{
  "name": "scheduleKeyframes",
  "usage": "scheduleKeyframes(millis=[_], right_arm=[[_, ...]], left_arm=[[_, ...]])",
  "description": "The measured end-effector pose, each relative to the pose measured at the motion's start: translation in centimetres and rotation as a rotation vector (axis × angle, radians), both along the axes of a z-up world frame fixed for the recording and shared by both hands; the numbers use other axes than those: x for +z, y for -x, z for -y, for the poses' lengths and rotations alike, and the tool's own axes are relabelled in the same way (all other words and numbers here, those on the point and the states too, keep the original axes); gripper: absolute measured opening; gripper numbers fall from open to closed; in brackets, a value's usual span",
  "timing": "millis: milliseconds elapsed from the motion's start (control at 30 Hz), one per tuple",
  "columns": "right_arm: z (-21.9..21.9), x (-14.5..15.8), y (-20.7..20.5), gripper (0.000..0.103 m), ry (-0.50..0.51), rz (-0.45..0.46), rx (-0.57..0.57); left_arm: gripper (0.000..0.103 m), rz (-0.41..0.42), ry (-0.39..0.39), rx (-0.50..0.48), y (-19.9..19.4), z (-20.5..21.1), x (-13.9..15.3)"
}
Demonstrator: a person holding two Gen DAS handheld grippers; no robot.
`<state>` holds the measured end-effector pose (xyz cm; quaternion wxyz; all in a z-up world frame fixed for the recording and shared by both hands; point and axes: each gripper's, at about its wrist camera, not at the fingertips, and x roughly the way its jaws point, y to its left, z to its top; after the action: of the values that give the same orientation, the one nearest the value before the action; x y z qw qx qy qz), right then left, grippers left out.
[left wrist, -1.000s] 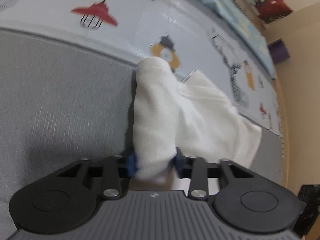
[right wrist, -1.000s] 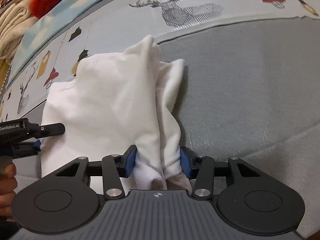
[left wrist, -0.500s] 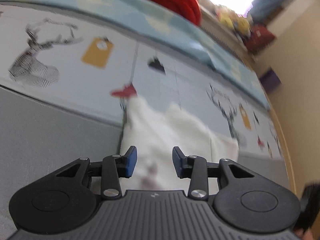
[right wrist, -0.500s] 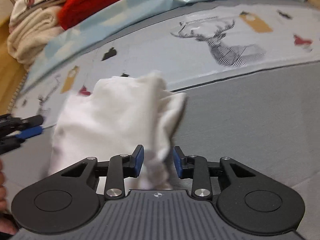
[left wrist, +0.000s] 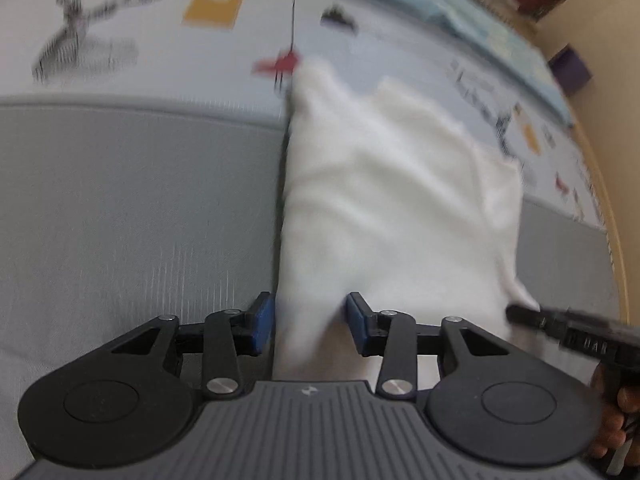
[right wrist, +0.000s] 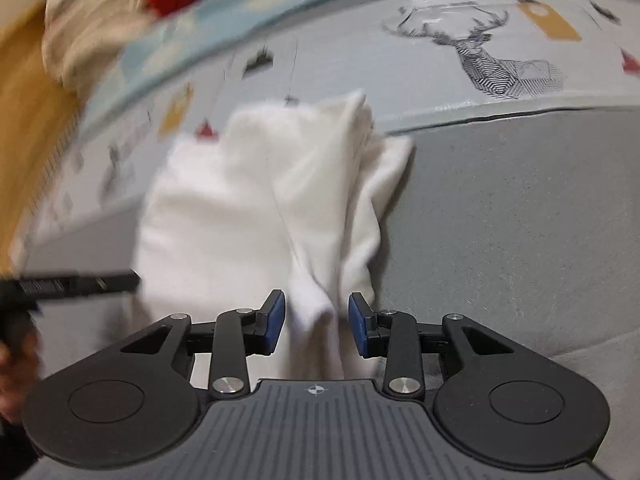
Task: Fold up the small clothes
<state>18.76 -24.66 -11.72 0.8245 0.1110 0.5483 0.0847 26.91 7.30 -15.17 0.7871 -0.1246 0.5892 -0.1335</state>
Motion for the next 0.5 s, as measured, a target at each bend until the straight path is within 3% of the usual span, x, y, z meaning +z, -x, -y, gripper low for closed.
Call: scheduleKeyframes(millis=[33, 67, 133, 267, 500], right_arm=[[0.1, 0.0, 0.0, 0.015, -0.002, -0.003, -0.002], [0.4, 0.3, 0.0, 0.013, -0.011, 0.009, -0.026], [1.0, 0.8, 0.1, 0.013, -0.013, 0.028, -0.076], [1.2, 0.6, 0.1, 0.017, 0.011, -0.019, -0.102], [0.0, -1.0, 0.9, 0.021, 0.078, -0.155, 0.034]], left_arm=[[0.042, -0.032, 0.002, -0.016, 0.1, 0.1, -0.7], [0.041, -0.042, -0.003, -0.035, 0.5, 0.4, -1.0], [0.039, -0.019, -0.022, -0.082, 0.9, 1.4, -0.8], [0.04, -0.004, -0.059, -0.121, 1.7, 2.3, -0.6], [0.04, -0.023, -0.107, -0.182, 2.9, 3.2, -0.8]])
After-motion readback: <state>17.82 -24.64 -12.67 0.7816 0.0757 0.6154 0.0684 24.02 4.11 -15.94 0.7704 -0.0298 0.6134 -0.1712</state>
